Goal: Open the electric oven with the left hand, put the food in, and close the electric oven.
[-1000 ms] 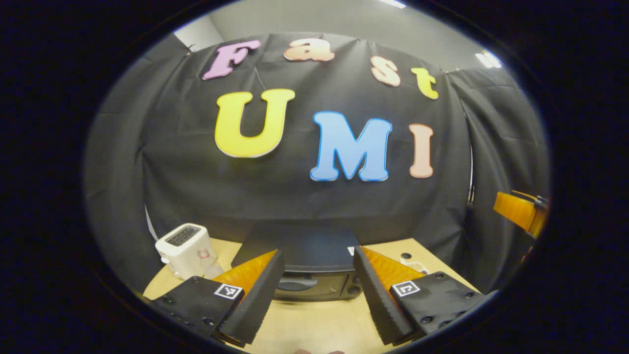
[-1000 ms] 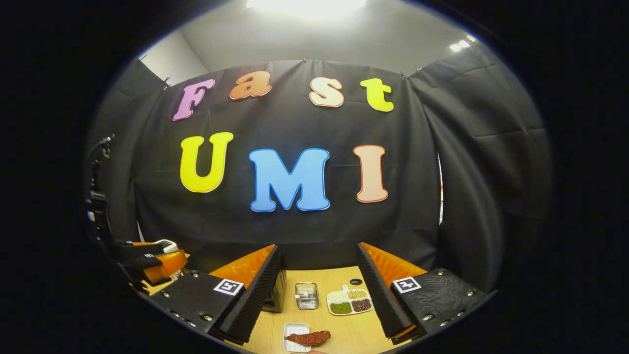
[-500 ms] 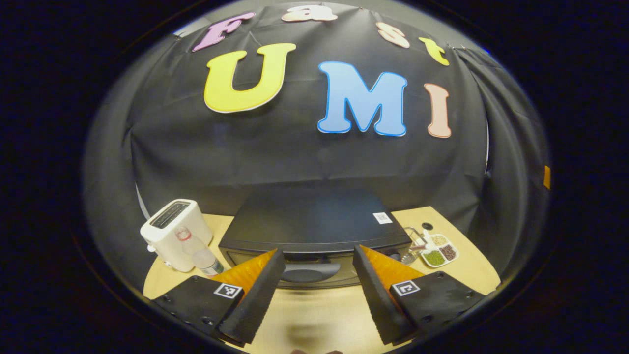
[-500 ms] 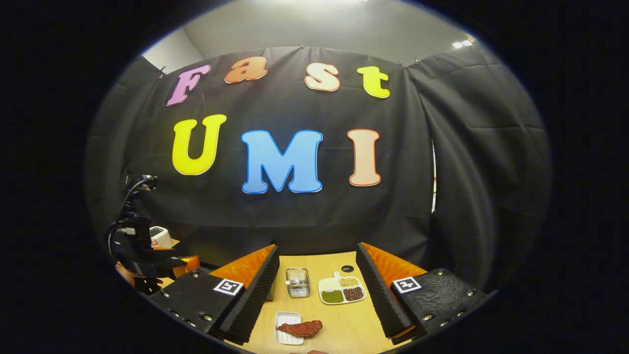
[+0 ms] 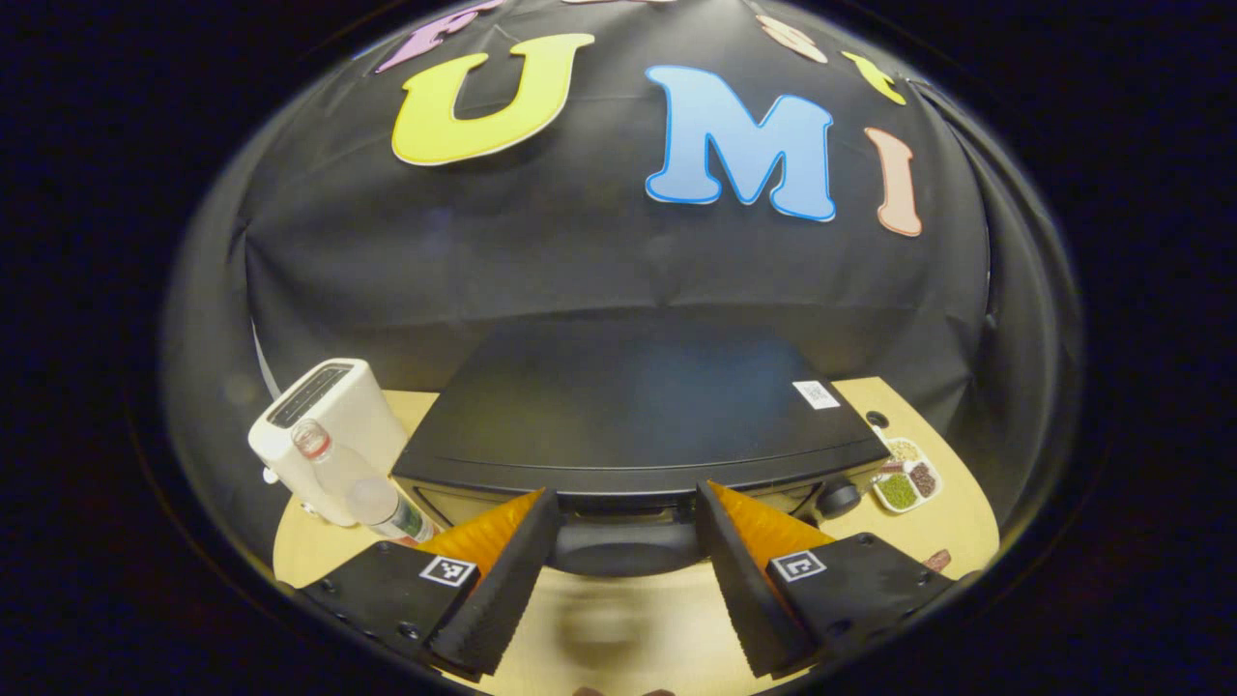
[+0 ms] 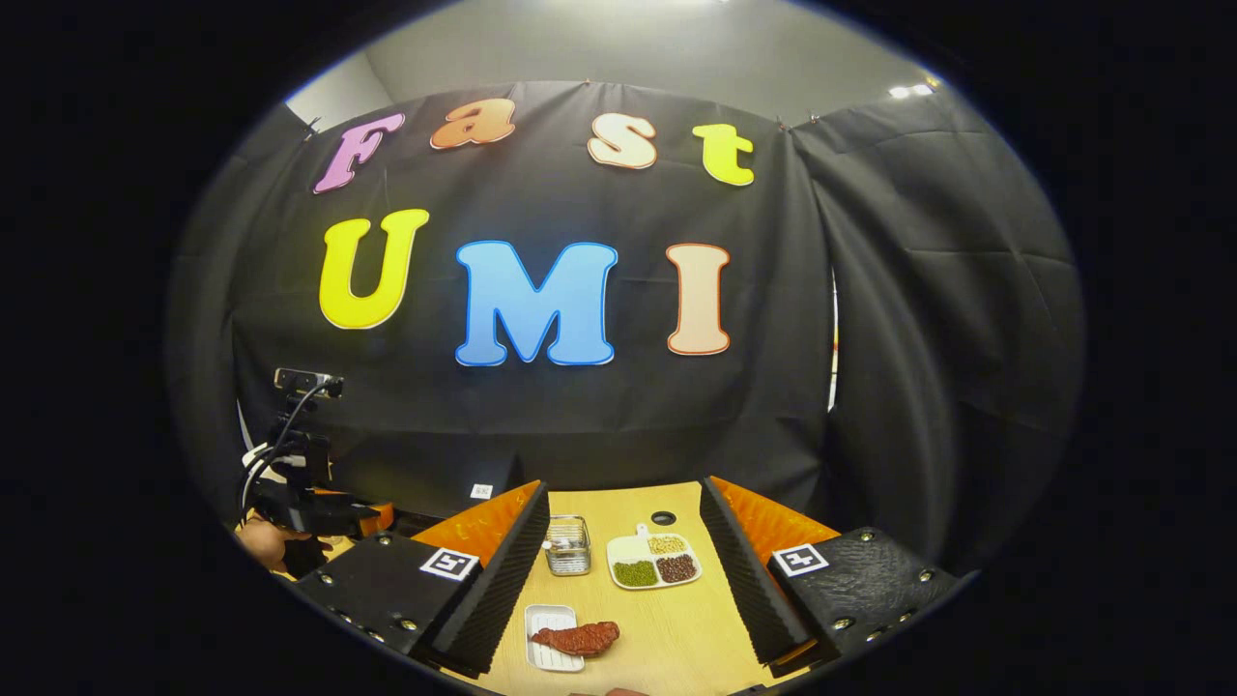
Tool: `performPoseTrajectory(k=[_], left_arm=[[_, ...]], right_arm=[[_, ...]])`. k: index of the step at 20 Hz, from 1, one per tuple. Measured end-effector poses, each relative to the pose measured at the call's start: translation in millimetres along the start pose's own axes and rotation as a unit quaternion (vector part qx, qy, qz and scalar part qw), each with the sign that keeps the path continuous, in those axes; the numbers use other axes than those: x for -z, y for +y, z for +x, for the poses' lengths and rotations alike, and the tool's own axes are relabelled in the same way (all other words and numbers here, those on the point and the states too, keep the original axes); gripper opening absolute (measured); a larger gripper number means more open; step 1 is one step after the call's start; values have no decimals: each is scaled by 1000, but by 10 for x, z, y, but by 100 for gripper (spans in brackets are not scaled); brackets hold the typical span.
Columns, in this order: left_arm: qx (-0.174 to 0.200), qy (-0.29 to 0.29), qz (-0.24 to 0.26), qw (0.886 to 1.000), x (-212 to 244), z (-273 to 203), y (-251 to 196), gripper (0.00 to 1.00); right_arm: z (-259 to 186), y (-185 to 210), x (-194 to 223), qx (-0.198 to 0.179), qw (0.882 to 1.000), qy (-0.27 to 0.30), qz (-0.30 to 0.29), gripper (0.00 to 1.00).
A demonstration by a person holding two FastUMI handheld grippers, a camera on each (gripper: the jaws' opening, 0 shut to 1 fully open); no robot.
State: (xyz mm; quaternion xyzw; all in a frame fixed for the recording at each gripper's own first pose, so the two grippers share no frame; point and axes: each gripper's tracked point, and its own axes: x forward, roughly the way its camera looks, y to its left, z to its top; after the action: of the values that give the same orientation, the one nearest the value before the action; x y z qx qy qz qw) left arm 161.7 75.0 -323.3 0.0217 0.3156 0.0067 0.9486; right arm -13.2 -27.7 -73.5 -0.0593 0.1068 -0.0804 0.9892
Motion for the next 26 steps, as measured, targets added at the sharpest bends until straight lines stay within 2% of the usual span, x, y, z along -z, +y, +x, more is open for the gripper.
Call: performPoseTrajectory(k=[1, 5, 6, 8, 9, 10, 11, 12, 13, 15, 17, 18, 21, 22, 23, 25, 26], left_arm=[[-3, -2, 3, 1000, 7, 17, 11, 99], [-1, -4, 12, 1000, 28, -1, -4, 99], [3, -3, 9, 1000, 41, -15, 2, 90], [10, 0, 8, 1000, 77, -79, 6, 99], [13, 1, 10, 1000, 98, -109, 8, 99], [15, 1, 12, 1000, 129, -130, 1, 90], [16, 2, 11, 1000, 157, -164, -1, 99], [18, 3, 12, 1000, 182, -200, -6, 94], [20, 2, 12, 1000, 210, -225, -7, 99], [22, -2, 14, 1000, 260, -266, -16, 99], [15, 0, 14, 1000, 344, -338, -13, 99], [10, 1, 13, 1000, 391, -367, -21, 89], [-6, 1, 19, 1000, 565, -464, -35, 99], [-10, 3, 19, 1000, 644, -507, -43, 90], [-13, 7, 17, 1000, 722, -531, -48, 94], [-13, 15, 14, 1000, 891, -596, -59, 94], [-12, 26, 15, 999, 1000, -621, -59, 89]], right_arm=[[-8, -5, -6, 5, 1000, 0, 0, 95], [-87, 72, -28, 17, 1000, -3, 4, 95], [-116, 122, -30, 18, 1000, -5, 4, 95], [-168, 231, -47, 17, 1000, -9, 4, 95], [-200, 281, -64, 17, 1000, -11, 3, 95], [-243, 329, -63, 17, 1000, -13, 5, 95], [-273, 381, -76, 15, 1000, -14, 7, 95], [-297, 425, -79, 13, 1000, -16, 7, 95], [-326, 455, -95, 13, 1000, -19, 8, 95], [-376, 492, -108, 9, 1000, -24, 8, 95], [-407, 512, -136, 0, 1000, -28, 8, 95], [-411, 532, -156, -7, 999, -30, 9, 95], [-343, 494, -170, -23, 999, -34, 7, 95], [-308, 478, -152, -29, 999, -30, 7, 95], [-270, 483, -157, -37, 999, -28, 9, 95], [-212, 451, -172, -46, 999, -27, 13, 95], [-186, 430, -155, -48, 998, -25, 14, 95]])
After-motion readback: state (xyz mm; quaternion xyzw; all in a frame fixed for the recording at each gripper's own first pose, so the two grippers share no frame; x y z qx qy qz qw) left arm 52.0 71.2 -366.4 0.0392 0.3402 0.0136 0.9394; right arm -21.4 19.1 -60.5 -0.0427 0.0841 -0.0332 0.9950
